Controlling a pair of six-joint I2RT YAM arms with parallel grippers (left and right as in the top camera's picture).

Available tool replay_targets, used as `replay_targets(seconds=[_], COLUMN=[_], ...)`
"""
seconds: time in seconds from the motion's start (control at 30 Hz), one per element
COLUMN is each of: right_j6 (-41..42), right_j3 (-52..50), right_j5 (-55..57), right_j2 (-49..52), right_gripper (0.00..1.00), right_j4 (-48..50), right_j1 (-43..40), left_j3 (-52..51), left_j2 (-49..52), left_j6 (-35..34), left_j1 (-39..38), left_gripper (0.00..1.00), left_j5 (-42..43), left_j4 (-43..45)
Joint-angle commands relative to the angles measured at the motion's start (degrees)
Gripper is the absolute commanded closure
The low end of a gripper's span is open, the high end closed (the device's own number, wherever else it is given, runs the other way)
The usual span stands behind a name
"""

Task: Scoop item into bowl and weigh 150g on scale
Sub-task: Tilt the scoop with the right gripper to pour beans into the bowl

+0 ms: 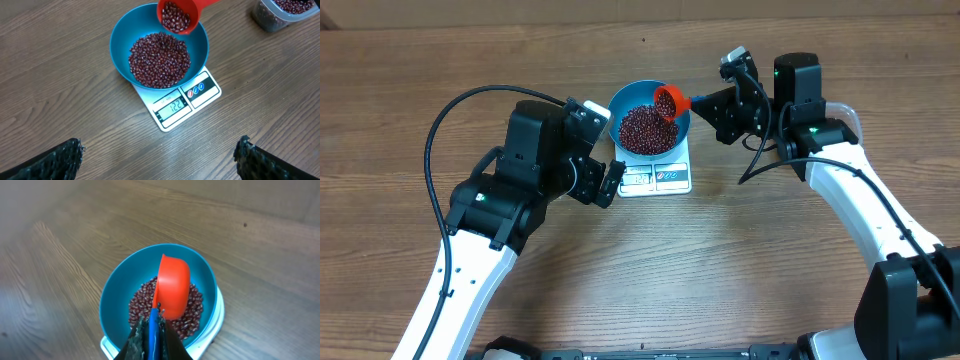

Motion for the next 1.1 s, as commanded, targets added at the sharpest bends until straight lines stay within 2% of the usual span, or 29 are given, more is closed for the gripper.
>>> replay_targets(seconds=[0.0, 0.3, 1.07], right_j6=[-9.1, -17.2, -17.3], right_j3=[0.2, 0.2, 0.1], right_j5=[0.4, 0.4, 0.4], right_j2=[0.3, 0.3, 0.3], right_gripper=[0.96, 0.96, 0.96], right_j4=[0.3, 0.4, 0.4], right_j1=[0.8, 0.8, 0.8], left_j3=[0.1, 0.1, 0.1], left_j2=[-0.7, -0.7, -0.7], left_j6=[-0.4, -0.4, -0.4], left_j1=[-0.1, -0.2, -0.2], left_gripper=[0.0, 0.0, 0.0], left_j5=[0.8, 0.9, 0.8], left_j4=[0.0, 0.0, 0.0])
